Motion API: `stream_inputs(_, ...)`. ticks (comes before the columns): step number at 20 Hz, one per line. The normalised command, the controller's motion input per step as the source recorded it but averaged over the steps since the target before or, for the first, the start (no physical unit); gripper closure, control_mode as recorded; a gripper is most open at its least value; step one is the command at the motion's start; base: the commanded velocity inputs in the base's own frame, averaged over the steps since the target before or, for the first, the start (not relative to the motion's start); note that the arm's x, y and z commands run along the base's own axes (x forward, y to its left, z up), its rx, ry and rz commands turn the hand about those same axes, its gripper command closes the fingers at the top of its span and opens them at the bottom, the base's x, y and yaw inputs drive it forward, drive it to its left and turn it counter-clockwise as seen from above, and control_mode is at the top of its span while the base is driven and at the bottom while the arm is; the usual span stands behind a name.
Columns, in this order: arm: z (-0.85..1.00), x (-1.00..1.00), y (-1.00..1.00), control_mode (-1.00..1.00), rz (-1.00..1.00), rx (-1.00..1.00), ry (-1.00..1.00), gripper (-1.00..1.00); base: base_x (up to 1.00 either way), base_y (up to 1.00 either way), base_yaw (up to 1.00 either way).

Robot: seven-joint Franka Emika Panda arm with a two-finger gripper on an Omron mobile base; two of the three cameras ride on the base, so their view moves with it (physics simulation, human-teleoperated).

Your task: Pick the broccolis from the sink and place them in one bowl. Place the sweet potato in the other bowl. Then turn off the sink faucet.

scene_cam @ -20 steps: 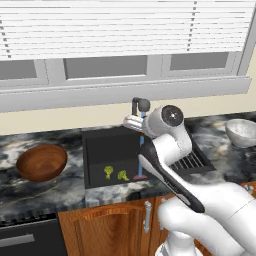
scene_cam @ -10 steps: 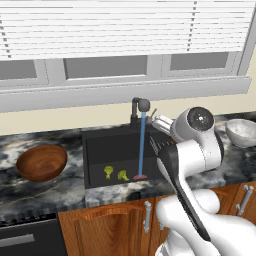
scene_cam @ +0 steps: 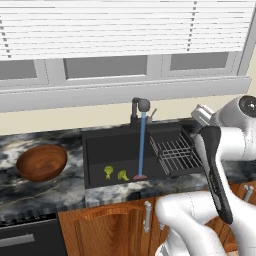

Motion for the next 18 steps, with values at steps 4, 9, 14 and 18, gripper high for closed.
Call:
stream_inputs(4, 0.00, 0.04, -0.98, -1.00, -0.14, 0.07, 0.03, 1.00, 0.00, 0.00, 0.00)
stream_inputs(9, 0.00, 0.19, -0.91, -1.00, -0.10, 0.05, 0.11, 1.00, 0.00, 0.00, 0.00)
stream_inputs(14, 0.00, 0.29, -0.86, -1.00, -0.05, 0.03, 0.06, 1.00, 0.00, 0.00, 0.00)
stream_inputs(18, -0.06, 0.36, -0.83, -1.00, -0.05, 0.01, 0.11, 1.00, 0.00, 0.00, 0.00)
